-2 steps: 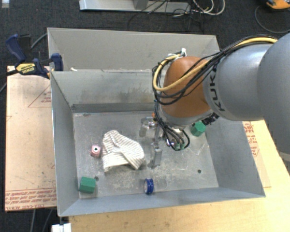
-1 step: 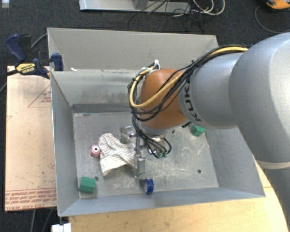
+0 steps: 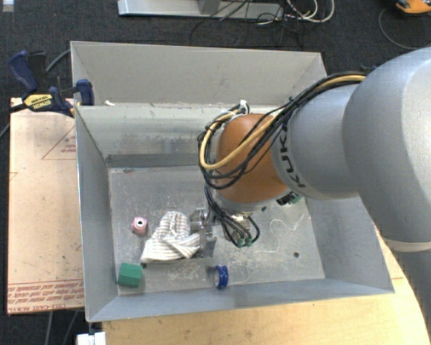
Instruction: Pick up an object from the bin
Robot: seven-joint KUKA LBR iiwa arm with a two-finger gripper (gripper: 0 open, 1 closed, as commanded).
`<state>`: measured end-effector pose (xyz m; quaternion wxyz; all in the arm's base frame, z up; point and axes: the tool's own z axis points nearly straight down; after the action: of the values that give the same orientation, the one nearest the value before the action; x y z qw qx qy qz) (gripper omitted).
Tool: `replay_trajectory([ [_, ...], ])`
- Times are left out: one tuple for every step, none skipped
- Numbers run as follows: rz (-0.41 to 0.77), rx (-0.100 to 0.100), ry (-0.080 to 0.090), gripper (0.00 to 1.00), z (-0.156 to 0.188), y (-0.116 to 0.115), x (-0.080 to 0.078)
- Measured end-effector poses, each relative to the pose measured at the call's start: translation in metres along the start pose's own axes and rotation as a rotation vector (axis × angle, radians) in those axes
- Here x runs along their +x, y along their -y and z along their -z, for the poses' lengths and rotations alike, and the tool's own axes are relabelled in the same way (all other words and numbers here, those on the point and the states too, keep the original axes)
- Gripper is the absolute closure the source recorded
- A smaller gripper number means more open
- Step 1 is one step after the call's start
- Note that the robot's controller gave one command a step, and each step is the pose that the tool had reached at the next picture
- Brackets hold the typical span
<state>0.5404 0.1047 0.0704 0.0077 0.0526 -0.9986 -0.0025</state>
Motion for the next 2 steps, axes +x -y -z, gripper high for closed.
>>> replay_trajectory([
  [-0.001, 0.000, 0.000, 1.00, 0.000, 0.000, 0.000],
  [-0.002, -0.001, 0.003, 1.00, 0.152, -0.009, -0.011],
])
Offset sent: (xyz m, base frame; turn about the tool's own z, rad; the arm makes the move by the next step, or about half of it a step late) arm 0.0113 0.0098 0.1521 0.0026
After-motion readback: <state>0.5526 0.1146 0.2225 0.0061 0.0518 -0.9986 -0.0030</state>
